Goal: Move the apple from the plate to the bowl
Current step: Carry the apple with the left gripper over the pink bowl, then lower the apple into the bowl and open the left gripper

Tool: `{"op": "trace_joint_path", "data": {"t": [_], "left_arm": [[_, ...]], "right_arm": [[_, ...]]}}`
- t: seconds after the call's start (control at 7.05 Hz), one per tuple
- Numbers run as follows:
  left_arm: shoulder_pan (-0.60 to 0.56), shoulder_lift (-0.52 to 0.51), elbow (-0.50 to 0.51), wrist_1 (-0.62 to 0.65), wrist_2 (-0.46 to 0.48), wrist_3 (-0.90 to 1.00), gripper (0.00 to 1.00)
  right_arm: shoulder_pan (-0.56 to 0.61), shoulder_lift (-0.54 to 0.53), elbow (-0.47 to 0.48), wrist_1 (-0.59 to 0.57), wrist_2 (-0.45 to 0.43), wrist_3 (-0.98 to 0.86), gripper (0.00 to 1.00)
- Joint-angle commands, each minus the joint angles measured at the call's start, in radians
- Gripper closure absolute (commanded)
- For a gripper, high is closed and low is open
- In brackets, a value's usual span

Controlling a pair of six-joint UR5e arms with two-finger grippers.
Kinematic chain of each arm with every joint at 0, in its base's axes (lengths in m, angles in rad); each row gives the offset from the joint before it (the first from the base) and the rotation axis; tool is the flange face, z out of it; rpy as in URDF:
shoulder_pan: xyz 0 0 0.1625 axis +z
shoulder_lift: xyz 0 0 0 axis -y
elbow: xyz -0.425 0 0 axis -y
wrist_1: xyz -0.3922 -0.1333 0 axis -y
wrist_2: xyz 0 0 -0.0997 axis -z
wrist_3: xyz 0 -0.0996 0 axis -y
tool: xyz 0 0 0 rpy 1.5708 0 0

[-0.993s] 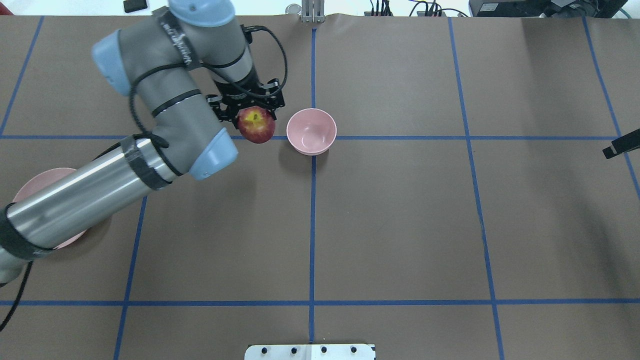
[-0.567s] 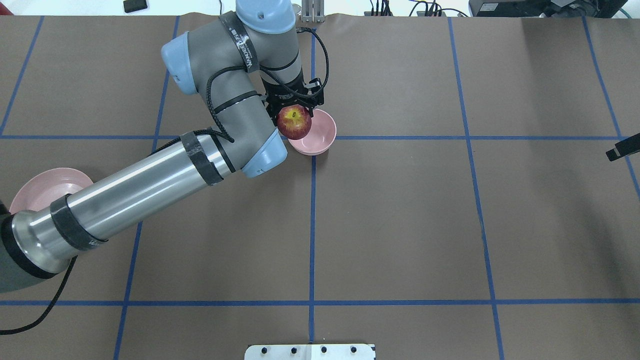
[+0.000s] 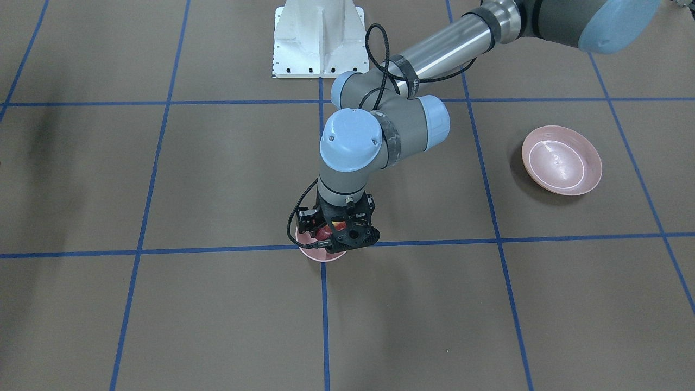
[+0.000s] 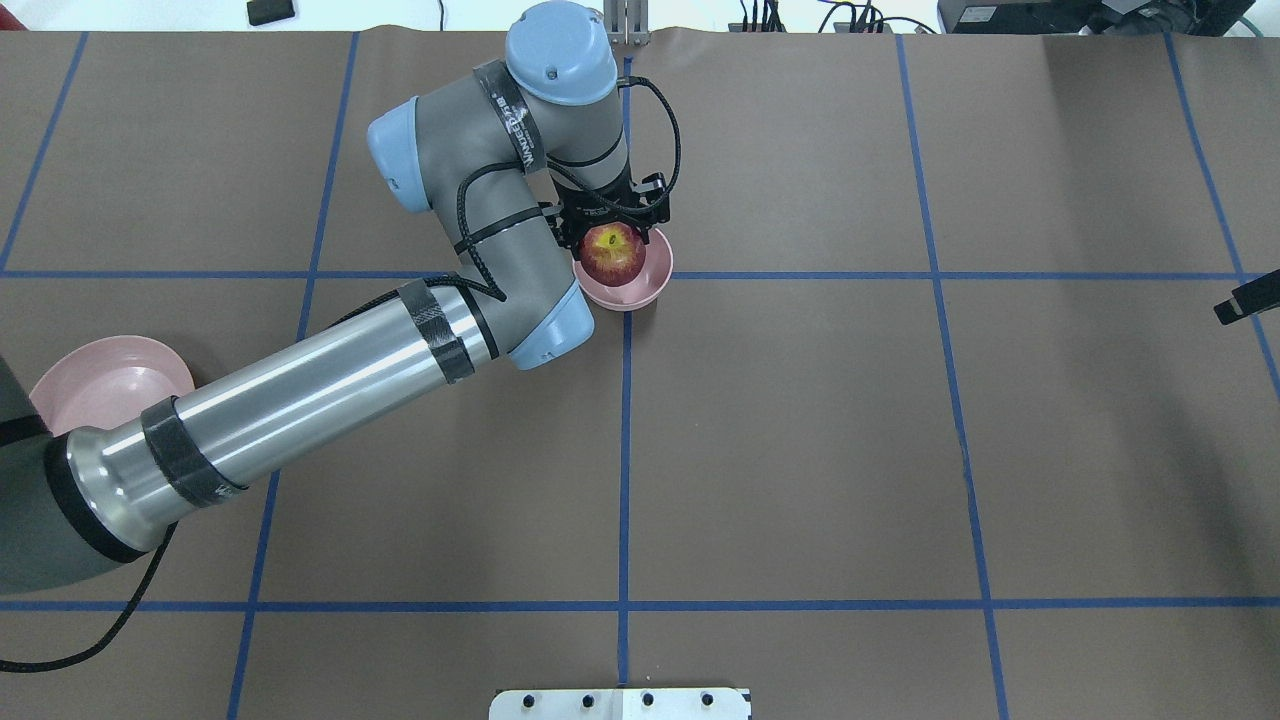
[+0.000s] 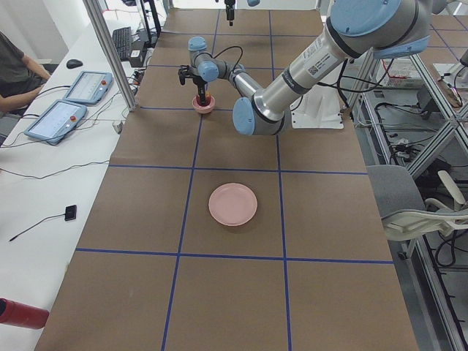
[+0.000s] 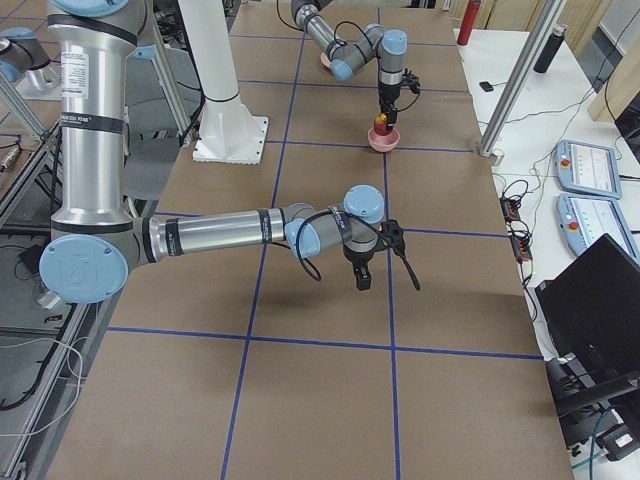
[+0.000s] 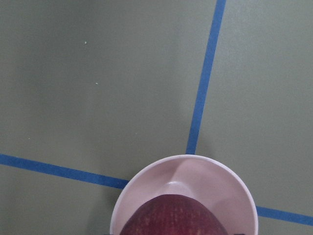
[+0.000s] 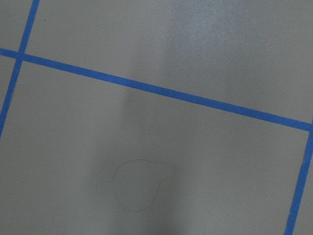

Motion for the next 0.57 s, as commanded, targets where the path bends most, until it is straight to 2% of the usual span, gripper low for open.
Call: {"op": "trace_joint_path", "data": {"t": [0.0,0.14,0.28,0.43], "left_arm": [[0.003,-0.008,0.021,-0.026,0.002,-0.001,0.95],[0.010,-0.005,0.024,-0.028,0.004,0.003,0.18],[0.028,-0.007,0.024,-0.028,0.053,0.000,0.03],[0.032,-0.007,0.012,-0.028,0.059,-0.003,0.03]], "right_arm": [[0.000,-0.003,-0.001,0.002,0.000,-0.001,0.01],[0.000,-0.003,-0.001,0.000,0.000,-0.001,0.01],[0.000,-0.003,-0.003,0.000,-0.001,-0.001,0.01],[0.000,-0.003,-0.003,0.000,-0.003,0.001,0.01]]}}
